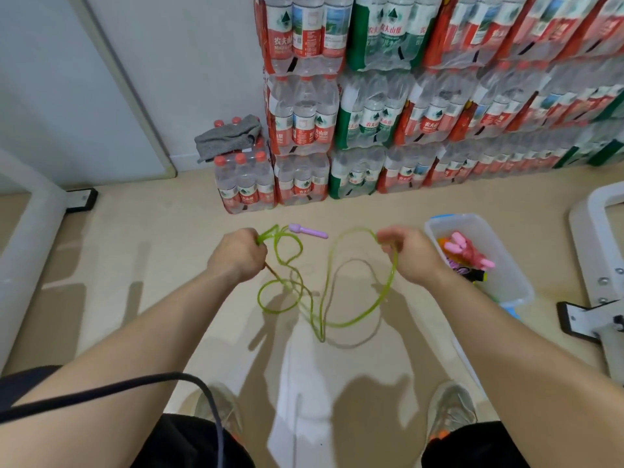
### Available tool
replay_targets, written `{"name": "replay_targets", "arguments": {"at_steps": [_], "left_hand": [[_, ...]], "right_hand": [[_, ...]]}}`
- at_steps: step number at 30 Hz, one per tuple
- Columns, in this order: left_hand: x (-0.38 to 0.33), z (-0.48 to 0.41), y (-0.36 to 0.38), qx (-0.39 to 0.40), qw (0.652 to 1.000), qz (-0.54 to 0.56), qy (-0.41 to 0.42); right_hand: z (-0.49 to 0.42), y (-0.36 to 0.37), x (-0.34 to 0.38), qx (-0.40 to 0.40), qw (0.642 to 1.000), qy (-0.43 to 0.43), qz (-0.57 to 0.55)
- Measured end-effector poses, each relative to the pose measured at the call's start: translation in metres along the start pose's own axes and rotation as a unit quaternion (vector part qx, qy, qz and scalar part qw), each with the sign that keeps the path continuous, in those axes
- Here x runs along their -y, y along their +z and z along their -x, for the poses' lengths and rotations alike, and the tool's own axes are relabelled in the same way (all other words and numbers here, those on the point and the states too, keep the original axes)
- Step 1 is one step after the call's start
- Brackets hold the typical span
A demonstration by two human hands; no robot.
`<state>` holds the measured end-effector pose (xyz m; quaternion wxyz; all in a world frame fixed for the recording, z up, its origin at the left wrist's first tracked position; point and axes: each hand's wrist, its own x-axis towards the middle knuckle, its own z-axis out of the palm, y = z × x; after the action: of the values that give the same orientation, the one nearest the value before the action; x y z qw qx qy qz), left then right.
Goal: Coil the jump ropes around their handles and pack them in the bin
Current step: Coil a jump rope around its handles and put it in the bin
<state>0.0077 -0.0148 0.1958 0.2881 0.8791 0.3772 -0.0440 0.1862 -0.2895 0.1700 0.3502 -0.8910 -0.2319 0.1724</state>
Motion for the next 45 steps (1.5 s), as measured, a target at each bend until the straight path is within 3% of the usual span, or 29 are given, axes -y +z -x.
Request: {"name": "replay_targets", "arguments": {"at_steps": [3,6,13,18,20,23,26,29,32,35,39,43,45], "left_hand": [[0.015,-0.002,0.016,0.007,0.998,-0.054,0.010],[0.021,-0.008,0.039,0.048,0.996,-0.067,0.030],[0.039,-0.056,0.096,0.204,0.978,-0.042,-0.012],[0.049,-0.118,0.116,0.123,0.982,0.105,-0.100],[0.056,-0.140,0.123,0.133,0.948,0.235,-0.169],[0.068,-0.165,0.132,0.209,0.842,0.408,-0.285],[0.081,-0.177,0.143,0.235,0.764,0.492,-0.345],[0.087,-0.181,0.152,0.227,0.724,0.542,-0.362],[0.081,-0.176,0.153,0.224,0.700,0.579,-0.353],[0.065,-0.160,0.146,0.229,0.703,0.583,-0.335],[0.035,-0.131,0.125,0.227,0.708,0.602,-0.290],[-0.002,-0.092,0.095,0.204,0.699,0.633,-0.263],[-0.019,-0.071,0.076,0.196,0.677,0.664,-0.248]], "right_hand": [[0.030,0.023,-0.043,0.165,0.971,0.081,0.152],[0.045,0.043,-0.064,0.291,0.924,0.156,0.191],[-0.046,0.126,-0.062,0.251,0.948,0.132,0.147],[-0.137,0.193,-0.052,0.220,0.962,0.091,0.131],[-0.176,0.214,-0.051,0.157,0.971,0.065,0.166],[-0.226,0.239,-0.050,0.080,0.963,0.027,0.255],[-0.251,0.258,-0.055,0.097,0.947,0.031,0.303],[-0.241,0.265,-0.068,0.111,0.941,0.024,0.318],[-0.217,0.259,-0.079,0.149,0.957,0.070,0.240],[-0.187,0.232,-0.070,0.184,0.968,0.168,-0.001],[-0.127,0.168,-0.029,0.200,0.917,0.188,-0.290],[-0.066,0.108,0.021,0.271,0.888,0.155,-0.338],[-0.040,0.083,0.042,0.295,0.894,0.138,-0.308]]}}
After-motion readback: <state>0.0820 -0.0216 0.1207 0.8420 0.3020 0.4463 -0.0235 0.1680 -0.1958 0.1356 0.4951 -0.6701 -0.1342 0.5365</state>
